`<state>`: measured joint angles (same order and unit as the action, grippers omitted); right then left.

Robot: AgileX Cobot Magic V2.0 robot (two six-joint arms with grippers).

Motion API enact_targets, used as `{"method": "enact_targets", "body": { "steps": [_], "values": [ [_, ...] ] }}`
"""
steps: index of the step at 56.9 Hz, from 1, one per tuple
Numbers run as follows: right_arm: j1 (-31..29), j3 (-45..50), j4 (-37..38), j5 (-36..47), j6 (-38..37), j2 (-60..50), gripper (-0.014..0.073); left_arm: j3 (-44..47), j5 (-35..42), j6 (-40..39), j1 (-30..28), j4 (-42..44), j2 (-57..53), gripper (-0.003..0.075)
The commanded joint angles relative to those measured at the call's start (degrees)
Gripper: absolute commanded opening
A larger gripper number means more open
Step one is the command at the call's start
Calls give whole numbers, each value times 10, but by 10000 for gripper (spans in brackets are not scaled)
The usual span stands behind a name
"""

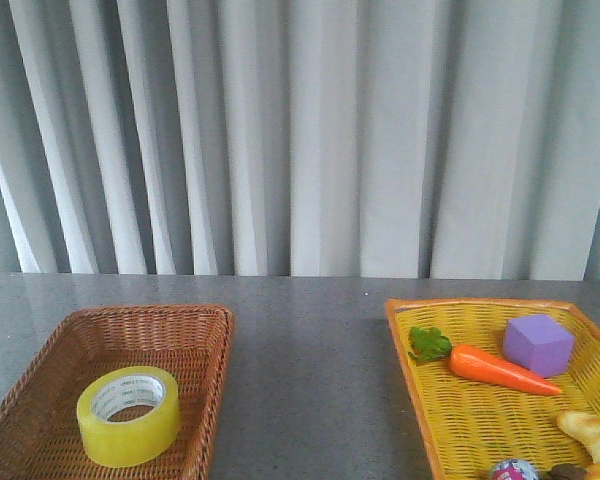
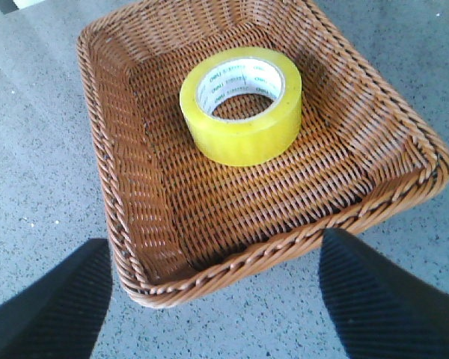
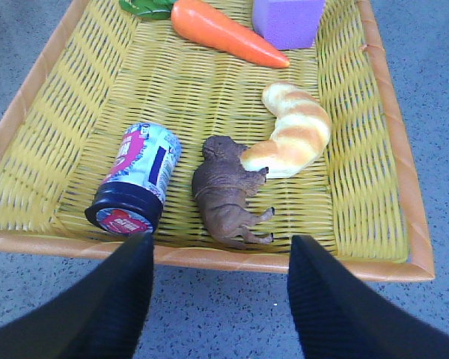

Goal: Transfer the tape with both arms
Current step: 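Open the left gripper and withdraw it from the brown basket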

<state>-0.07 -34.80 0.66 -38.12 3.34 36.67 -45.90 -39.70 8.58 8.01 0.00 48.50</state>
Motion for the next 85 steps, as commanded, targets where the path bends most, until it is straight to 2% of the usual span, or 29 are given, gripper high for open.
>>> {"method": "enact_targets", "body": {
  "steps": [1,47,52,57,74,78,85],
  "values": [
    [-3,-15,5,37,2,-1,393,-3,48,-5,0,-3,-10,560],
    [-3,-15,4,40,2,-1,388,-3,48,-5,0,-3,-9,553],
    [-3,-15,4,38,2,-1,351,-3,48,-5,0,-3,-9,507],
    [-3,-15,4,37,2,-1,283,-3,48,-5,0,-3,-9,428],
    [-3,-15,4,37,2,-1,-13,-3,48,-5,0,-3,-9,68],
    [-3,-15,4,37,2,-1,-9,-3,48,-5,0,-3,-9,-7],
    [-3,-15,4,37,2,-1,-8,-3,46,-5,0,-3,-9,-7]
  ]
}}
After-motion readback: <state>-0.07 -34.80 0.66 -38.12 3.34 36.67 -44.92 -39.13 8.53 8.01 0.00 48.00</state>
